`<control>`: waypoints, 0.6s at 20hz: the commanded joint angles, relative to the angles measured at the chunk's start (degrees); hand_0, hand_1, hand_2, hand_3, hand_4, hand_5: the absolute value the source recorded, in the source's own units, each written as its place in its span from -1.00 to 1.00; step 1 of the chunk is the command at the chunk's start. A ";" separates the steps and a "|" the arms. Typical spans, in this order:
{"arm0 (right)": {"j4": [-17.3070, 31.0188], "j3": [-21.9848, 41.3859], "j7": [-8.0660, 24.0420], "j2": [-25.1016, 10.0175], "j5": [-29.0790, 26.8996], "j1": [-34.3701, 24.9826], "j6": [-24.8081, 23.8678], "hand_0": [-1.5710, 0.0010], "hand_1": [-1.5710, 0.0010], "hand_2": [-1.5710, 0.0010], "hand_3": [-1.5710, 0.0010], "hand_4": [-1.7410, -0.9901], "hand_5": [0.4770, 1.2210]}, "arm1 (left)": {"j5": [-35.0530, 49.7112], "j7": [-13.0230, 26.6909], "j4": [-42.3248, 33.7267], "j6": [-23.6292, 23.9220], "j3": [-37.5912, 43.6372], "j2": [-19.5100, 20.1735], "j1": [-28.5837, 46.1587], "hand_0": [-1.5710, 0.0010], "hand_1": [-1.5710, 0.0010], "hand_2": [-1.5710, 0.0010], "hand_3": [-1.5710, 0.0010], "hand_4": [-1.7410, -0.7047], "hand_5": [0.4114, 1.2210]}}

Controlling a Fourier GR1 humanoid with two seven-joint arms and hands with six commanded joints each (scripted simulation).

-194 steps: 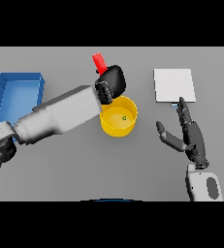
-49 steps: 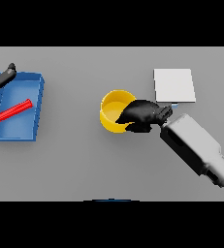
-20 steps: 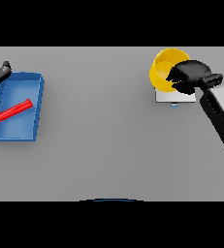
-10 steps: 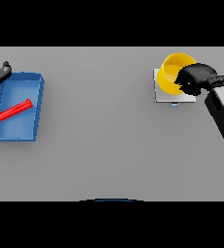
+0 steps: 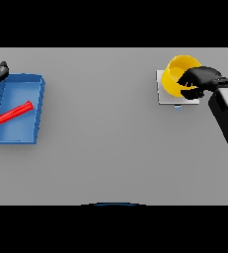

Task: Pick up the red beaker and tilt it to pour out 1 green nut into yellow bowl. Pick up the yellow bowl and place it on the metallic measuring scale.

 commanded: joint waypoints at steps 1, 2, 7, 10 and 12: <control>0.15 -0.27 0.17 -0.02 -0.33 0.05 0.39 -0.05 0.24 0.25 -0.01 -0.49 0.28 | -0.02 0.26 -0.49 0.10 -0.18 -0.07 0.02 1.00 1.00 1.00 1.00 0.72 -0.13; -0.15 -0.09 0.49 0.12 -0.25 -0.20 0.87 0.10 0.34 0.33 0.08 -0.46 0.20 | -0.02 0.40 -0.02 0.04 -0.18 -0.39 -0.27 1.00 1.00 1.00 1.00 0.72 -0.12; 0.50 0.36 -0.32 -0.68 0.08 -0.04 1.85 0.70 0.77 0.67 0.41 -0.28 -0.04 | 0.26 0.06 -0.67 0.33 0.03 -0.30 0.13 1.00 1.00 1.00 1.00 0.71 -0.11; 0.84 0.96 -0.09 -0.44 0.89 0.10 1.10 0.84 0.88 0.81 0.54 -0.20 -0.10 | 0.27 0.34 -2.47 1.40 -0.17 0.24 1.36 1.00 1.00 1.00 1.00 0.71 -0.10; 0.24 1.27 -0.70 -0.96 1.12 -0.20 1.47 0.90 0.93 0.88 0.62 -0.16 -0.12 | 0.31 0.62 -3.42 2.10 -0.22 0.18 1.54 1.00 1.00 1.00 1.00 0.71 -0.11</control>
